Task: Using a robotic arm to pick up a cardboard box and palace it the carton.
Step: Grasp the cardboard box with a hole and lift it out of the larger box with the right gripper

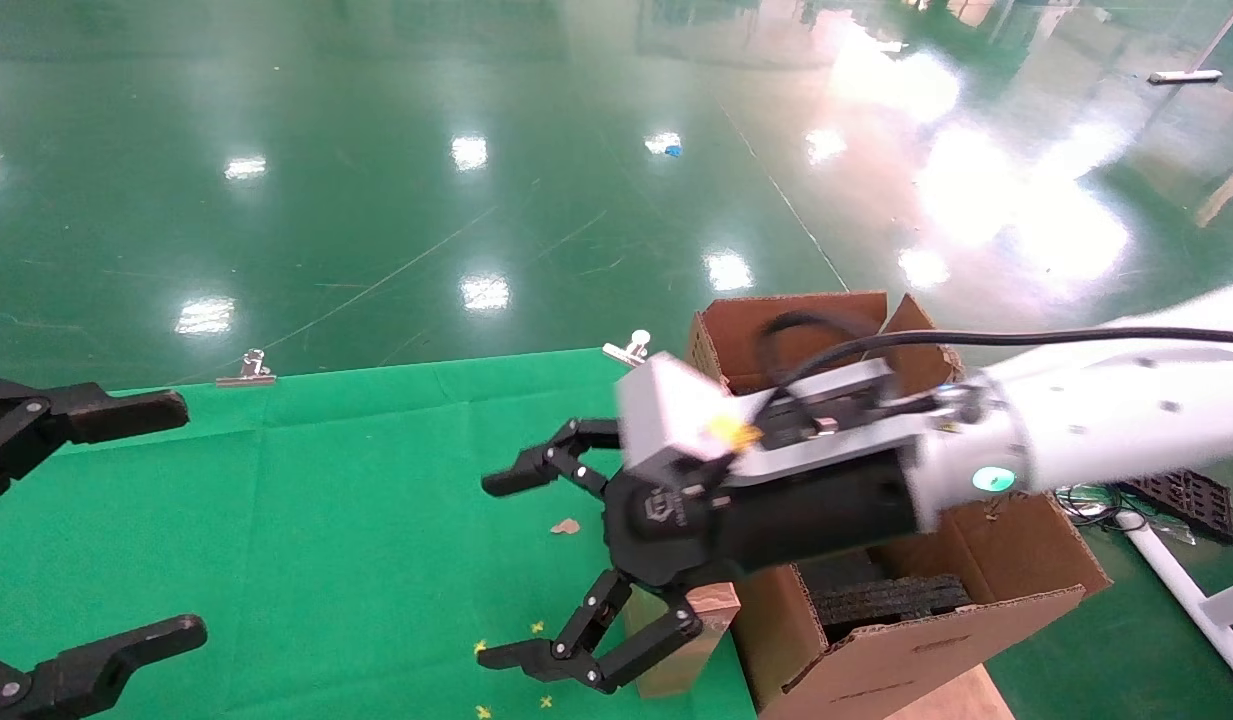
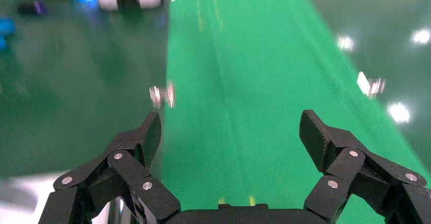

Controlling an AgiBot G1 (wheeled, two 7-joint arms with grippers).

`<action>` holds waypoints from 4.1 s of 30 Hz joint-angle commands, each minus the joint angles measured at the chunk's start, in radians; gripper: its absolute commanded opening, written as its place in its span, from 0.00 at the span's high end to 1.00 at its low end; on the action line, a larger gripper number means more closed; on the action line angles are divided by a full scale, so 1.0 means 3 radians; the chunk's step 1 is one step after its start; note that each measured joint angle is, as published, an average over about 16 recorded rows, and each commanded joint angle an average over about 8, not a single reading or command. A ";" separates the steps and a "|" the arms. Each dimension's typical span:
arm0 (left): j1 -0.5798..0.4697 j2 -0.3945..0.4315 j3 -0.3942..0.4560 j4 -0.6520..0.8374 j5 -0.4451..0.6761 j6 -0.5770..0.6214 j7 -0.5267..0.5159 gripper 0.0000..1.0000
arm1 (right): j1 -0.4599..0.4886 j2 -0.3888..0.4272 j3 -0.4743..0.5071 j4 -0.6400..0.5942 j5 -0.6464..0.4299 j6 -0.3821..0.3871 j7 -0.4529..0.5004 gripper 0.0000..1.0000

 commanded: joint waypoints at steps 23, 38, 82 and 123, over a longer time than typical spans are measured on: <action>-0.0001 -0.0002 0.0006 0.0000 -0.0004 -0.0002 0.0003 0.00 | 0.2474 -0.0653 -0.2411 -0.0125 -0.1314 -0.0264 0.0877 0.00; -0.0002 -0.0004 0.0010 0.0000 -0.0007 -0.0004 0.0005 0.00 | 0.2852 -0.0911 -0.3554 -0.0360 -0.0872 -0.0170 0.0956 0.00; -0.0004 -0.0008 0.0020 0.0000 -0.0014 -0.0008 0.0010 0.00 | 0.2836 -0.1444 -0.4411 -0.2447 -0.0016 -0.0221 0.2897 0.04; -0.0006 -0.0012 0.0029 0.0000 -0.0020 -0.0012 0.0014 1.00 | 0.2714 -0.1602 -0.5176 -0.2759 0.0699 -0.0192 0.2669 1.00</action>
